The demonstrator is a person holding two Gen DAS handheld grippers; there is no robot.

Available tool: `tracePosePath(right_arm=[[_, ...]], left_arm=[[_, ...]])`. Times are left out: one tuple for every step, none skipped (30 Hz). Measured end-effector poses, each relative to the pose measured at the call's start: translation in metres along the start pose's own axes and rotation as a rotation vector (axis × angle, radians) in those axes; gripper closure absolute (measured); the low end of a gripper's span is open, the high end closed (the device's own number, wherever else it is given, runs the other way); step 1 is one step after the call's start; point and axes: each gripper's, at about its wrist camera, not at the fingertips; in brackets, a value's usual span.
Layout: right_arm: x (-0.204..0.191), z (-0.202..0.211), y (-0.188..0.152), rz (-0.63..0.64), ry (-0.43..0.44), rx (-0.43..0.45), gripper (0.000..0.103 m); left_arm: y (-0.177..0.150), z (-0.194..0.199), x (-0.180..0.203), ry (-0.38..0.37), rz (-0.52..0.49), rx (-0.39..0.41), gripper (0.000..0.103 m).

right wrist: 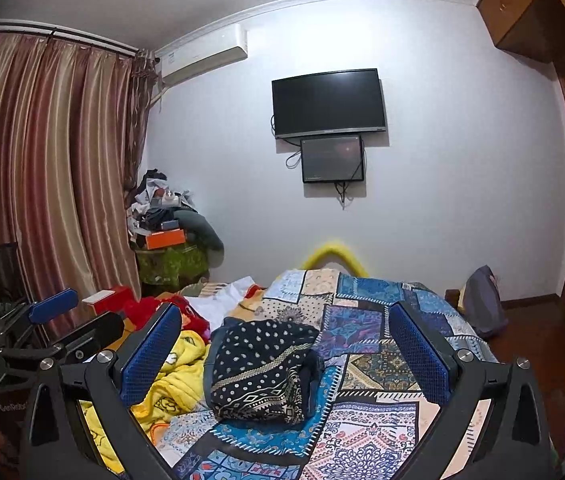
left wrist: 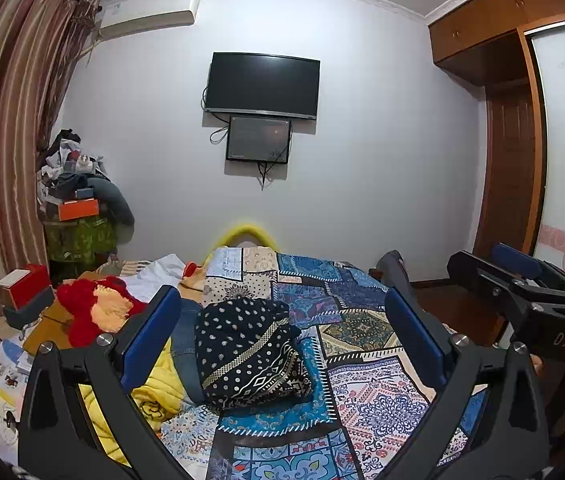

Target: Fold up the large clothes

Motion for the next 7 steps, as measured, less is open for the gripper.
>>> tracePosePath(right_arm=[[-0.0009,0.0001,0.0002,0.0,-0.001,0.0,0.0],[-0.0009,0.0001,0.0002,-0.001,0.0,0.0,0.0],[-0.001,0.0001,0.0001,-0.001,0.001,0.0,0.0],[-0.0007,-0.0007,0.0011,-0.002,0.0,0.0,0.0],[-0.0012,-0.0011,0.0008,-0.002,0.001,-0.002,0.0],[-0.0017,-0.0017,0.0009,-0.002,0.0,-0.002,0.0],[-0.002,-0.0023,0.001,-0.002,-0.001,-0.003,0.0]], left_arm=[[-0.0001,-0.0001,-0.0002,0.001,0.0,-0.001,0.001],[-0.0004,-0.0002,-0.0003,0.002,0.0,-0.002,0.001],[-0.0003,-0.0001,0.0002,0.003,-0.001,-0.002,0.001],[-0.0004,0.0002,0.0002,0.002,-0.002,-0.002,0.001],[-0.0003,0.0005,0.0008,0.003,-0.002,-0.001,0.001],[-0.0011,0.0006,0.0002,0.003,-0.004,-0.001,0.001],[-0.0011,0.0,0.0,0.003,-0.007,-0.001,0.001]])
Point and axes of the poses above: each gripper's, at about its wrist camera, not at the fingertips, and z roughly against the way its jaws point, x to its right, y to its top, and after that the axes turned 13 degrees about y, right-handed
